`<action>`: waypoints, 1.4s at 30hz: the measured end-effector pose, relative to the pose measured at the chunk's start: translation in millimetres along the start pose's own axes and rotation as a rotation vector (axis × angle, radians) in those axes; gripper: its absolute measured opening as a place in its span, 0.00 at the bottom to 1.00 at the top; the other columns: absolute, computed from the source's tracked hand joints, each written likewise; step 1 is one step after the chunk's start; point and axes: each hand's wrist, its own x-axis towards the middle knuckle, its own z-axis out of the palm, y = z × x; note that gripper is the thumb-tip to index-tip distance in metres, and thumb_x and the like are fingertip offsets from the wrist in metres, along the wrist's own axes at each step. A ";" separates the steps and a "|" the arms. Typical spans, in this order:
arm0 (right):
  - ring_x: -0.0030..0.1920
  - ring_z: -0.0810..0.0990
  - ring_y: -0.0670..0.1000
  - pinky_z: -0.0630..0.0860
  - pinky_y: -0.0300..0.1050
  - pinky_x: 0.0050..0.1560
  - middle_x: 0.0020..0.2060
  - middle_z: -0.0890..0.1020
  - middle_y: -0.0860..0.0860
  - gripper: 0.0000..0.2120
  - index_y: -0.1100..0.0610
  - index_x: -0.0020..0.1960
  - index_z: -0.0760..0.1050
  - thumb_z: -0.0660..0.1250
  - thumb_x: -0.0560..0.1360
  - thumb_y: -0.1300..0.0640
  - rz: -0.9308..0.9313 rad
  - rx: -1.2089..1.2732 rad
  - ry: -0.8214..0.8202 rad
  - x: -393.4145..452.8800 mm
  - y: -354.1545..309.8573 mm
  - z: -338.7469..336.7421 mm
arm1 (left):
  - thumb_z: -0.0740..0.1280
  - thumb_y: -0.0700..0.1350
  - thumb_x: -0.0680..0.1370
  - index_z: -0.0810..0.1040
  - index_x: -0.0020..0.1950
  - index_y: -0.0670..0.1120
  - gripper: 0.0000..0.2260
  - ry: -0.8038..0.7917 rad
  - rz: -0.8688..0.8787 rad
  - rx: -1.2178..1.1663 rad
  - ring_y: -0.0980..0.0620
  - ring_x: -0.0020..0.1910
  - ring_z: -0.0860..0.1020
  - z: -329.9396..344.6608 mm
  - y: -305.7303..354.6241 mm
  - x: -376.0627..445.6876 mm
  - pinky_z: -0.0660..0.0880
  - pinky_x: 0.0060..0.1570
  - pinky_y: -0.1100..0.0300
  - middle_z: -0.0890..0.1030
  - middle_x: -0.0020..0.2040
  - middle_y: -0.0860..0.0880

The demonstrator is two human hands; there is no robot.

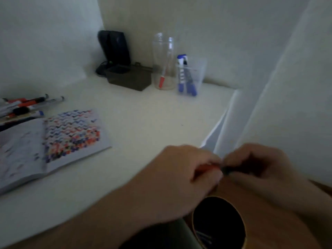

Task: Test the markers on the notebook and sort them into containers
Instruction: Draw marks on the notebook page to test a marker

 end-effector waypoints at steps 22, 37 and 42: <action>0.44 0.86 0.47 0.84 0.55 0.51 0.45 0.86 0.46 0.03 0.44 0.50 0.81 0.72 0.78 0.52 0.576 -0.090 0.186 -69.6 160.5 17.7 | 0.65 0.48 0.83 0.78 0.67 0.59 0.14 -0.262 -0.194 -0.112 0.63 0.56 0.78 117.3 -26.0 27.8 0.77 0.57 0.65 0.79 0.59 0.60; 0.41 0.80 0.43 0.76 0.38 0.40 0.45 0.83 0.39 0.08 0.41 0.46 0.79 0.73 0.75 0.54 -0.287 -0.235 -0.232 205.3 -71.3 209.5 | 0.69 0.47 0.79 0.82 0.57 0.57 0.08 0.396 -0.532 0.585 0.56 0.45 0.77 -214.5 -187.8 -82.0 0.74 0.51 0.57 0.79 0.45 0.58; 0.43 0.76 0.35 0.67 0.29 0.41 0.46 0.81 0.38 0.07 0.42 0.49 0.79 0.69 0.76 0.55 -0.271 -0.357 -0.337 264.1 -63.0 282.1 | 0.72 0.51 0.77 0.84 0.52 0.54 0.05 0.436 -0.783 0.749 0.45 0.49 0.79 -247.7 -254.4 -149.4 0.73 0.50 0.53 0.76 0.43 0.52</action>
